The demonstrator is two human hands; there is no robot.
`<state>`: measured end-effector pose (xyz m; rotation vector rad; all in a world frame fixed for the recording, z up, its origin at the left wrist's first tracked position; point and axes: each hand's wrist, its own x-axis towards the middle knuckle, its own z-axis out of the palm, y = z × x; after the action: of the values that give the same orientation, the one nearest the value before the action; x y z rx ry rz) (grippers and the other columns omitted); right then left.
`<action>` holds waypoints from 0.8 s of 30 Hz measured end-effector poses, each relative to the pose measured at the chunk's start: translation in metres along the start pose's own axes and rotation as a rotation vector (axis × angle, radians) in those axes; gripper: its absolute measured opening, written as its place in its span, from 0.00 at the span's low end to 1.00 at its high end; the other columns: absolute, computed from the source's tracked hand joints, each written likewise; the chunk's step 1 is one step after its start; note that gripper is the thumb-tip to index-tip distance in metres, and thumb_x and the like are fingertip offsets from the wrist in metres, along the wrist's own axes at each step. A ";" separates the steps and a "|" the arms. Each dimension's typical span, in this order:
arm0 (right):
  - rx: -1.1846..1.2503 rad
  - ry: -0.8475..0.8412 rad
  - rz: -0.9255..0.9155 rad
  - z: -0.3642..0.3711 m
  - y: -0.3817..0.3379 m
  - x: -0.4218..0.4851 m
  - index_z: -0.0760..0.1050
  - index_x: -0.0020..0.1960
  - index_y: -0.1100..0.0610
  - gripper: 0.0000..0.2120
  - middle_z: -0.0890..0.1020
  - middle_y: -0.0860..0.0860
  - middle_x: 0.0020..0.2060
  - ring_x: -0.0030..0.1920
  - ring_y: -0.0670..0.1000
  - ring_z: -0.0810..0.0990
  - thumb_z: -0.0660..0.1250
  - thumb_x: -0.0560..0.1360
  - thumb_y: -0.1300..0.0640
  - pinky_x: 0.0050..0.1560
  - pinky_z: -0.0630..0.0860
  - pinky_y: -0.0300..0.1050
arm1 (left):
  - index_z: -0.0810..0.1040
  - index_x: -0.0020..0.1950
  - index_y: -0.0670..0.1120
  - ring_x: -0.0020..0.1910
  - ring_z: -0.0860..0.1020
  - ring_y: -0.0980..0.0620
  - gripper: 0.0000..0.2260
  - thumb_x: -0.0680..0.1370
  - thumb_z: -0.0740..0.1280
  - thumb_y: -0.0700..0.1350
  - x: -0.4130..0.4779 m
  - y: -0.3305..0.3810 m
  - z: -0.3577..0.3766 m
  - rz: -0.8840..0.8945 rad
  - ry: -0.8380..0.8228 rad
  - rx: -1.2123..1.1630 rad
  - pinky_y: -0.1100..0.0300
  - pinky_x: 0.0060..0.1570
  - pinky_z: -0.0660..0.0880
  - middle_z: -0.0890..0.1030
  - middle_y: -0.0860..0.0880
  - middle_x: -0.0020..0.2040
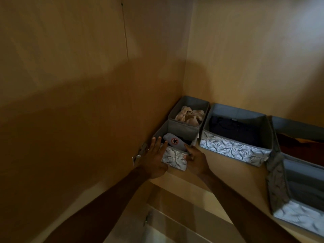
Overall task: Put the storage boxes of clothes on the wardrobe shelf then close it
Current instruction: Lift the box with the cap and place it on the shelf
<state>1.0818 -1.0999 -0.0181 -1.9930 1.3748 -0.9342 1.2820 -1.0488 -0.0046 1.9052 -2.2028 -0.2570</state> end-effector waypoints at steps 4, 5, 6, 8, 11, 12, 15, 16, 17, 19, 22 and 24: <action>0.047 -0.008 0.027 -0.004 -0.004 -0.007 0.70 0.69 0.62 0.22 0.78 0.61 0.60 0.59 0.58 0.78 0.65 0.75 0.69 0.54 0.68 0.29 | 0.50 0.79 0.48 0.78 0.38 0.47 0.38 0.76 0.67 0.53 -0.005 0.002 0.001 0.016 0.094 -0.110 0.48 0.76 0.46 0.43 0.48 0.80; 0.078 -0.003 0.041 -0.005 -0.005 -0.013 0.70 0.69 0.62 0.22 0.78 0.60 0.60 0.58 0.57 0.79 0.65 0.75 0.68 0.52 0.68 0.26 | 0.55 0.79 0.47 0.78 0.43 0.49 0.35 0.77 0.68 0.51 -0.009 0.005 0.001 0.012 0.153 -0.209 0.51 0.76 0.48 0.48 0.50 0.79; 0.118 0.004 0.057 -0.006 -0.006 -0.019 0.71 0.69 0.61 0.23 0.78 0.59 0.60 0.58 0.54 0.79 0.66 0.75 0.68 0.51 0.69 0.23 | 0.61 0.77 0.47 0.77 0.49 0.52 0.31 0.77 0.68 0.49 -0.014 0.008 0.001 -0.005 0.217 -0.352 0.55 0.75 0.52 0.54 0.52 0.78; 0.211 0.021 0.083 -0.007 -0.008 -0.035 0.71 0.69 0.58 0.25 0.79 0.56 0.62 0.59 0.52 0.79 0.69 0.74 0.68 0.52 0.71 0.23 | 0.71 0.71 0.48 0.72 0.64 0.55 0.23 0.77 0.69 0.45 -0.026 0.017 0.004 -0.077 0.331 -0.659 0.58 0.70 0.65 0.68 0.52 0.73; 0.289 0.073 0.127 -0.009 -0.011 -0.062 0.72 0.68 0.52 0.26 0.80 0.51 0.60 0.58 0.48 0.80 0.71 0.73 0.65 0.55 0.77 0.35 | 0.78 0.59 0.53 0.61 0.77 0.55 0.14 0.77 0.69 0.39 -0.050 0.031 0.013 -0.205 0.400 -1.002 0.61 0.58 0.75 0.79 0.51 0.61; 0.316 0.094 0.159 -0.011 -0.012 -0.071 0.72 0.68 0.50 0.25 0.80 0.49 0.58 0.56 0.47 0.80 0.71 0.73 0.65 0.53 0.78 0.36 | 0.78 0.56 0.53 0.59 0.78 0.55 0.13 0.77 0.68 0.37 -0.058 0.035 0.017 -0.237 0.397 -1.097 0.62 0.57 0.76 0.80 0.50 0.59; 0.434 0.143 0.266 -0.012 -0.011 -0.102 0.74 0.66 0.48 0.23 0.80 0.47 0.60 0.55 0.47 0.81 0.70 0.74 0.64 0.50 0.81 0.44 | 0.78 0.53 0.52 0.56 0.80 0.51 0.15 0.76 0.66 0.32 -0.080 0.040 0.033 -0.338 0.356 -1.263 0.58 0.56 0.76 0.82 0.47 0.56; 0.467 0.148 0.296 -0.013 -0.011 -0.113 0.75 0.66 0.49 0.22 0.80 0.46 0.61 0.55 0.48 0.81 0.70 0.74 0.63 0.52 0.81 0.49 | 0.79 0.53 0.52 0.55 0.80 0.51 0.15 0.76 0.66 0.32 -0.087 0.042 0.038 -0.371 0.331 -1.308 0.60 0.54 0.76 0.82 0.47 0.56; 0.490 0.151 0.322 -0.014 -0.011 -0.123 0.75 0.65 0.51 0.21 0.80 0.47 0.61 0.53 0.48 0.82 0.70 0.74 0.63 0.52 0.80 0.52 | 0.79 0.53 0.51 0.54 0.80 0.52 0.15 0.76 0.66 0.31 -0.094 0.043 0.043 -0.397 0.309 -1.343 0.62 0.52 0.76 0.82 0.47 0.55; 0.525 0.178 0.385 -0.014 -0.012 -0.148 0.77 0.62 0.55 0.18 0.82 0.51 0.56 0.48 0.48 0.82 0.71 0.73 0.64 0.49 0.79 0.50 | 0.79 0.54 0.49 0.51 0.81 0.53 0.15 0.76 0.66 0.31 -0.109 0.047 0.057 -0.434 0.262 -1.386 0.66 0.49 0.76 0.83 0.47 0.53; 0.601 0.225 0.465 -0.013 -0.014 -0.190 0.80 0.55 0.57 0.12 0.84 0.55 0.45 0.42 0.51 0.81 0.70 0.73 0.66 0.38 0.76 0.42 | 0.80 0.51 0.47 0.48 0.81 0.55 0.13 0.75 0.67 0.31 -0.135 0.056 0.075 -0.462 0.206 -1.443 0.67 0.47 0.76 0.84 0.48 0.49; 0.602 0.215 0.514 -0.009 -0.011 -0.219 0.80 0.54 0.60 0.10 0.84 0.57 0.43 0.41 0.51 0.80 0.68 0.74 0.68 0.35 0.75 0.41 | 0.80 0.51 0.45 0.45 0.81 0.58 0.12 0.75 0.66 0.30 -0.153 0.063 0.088 -0.480 0.156 -1.432 0.70 0.42 0.74 0.83 0.50 0.47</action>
<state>1.0283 -0.8902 -0.0561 -1.0548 1.4031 -1.1551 1.2192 -0.8887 -0.0793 1.3552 -0.8061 -1.2566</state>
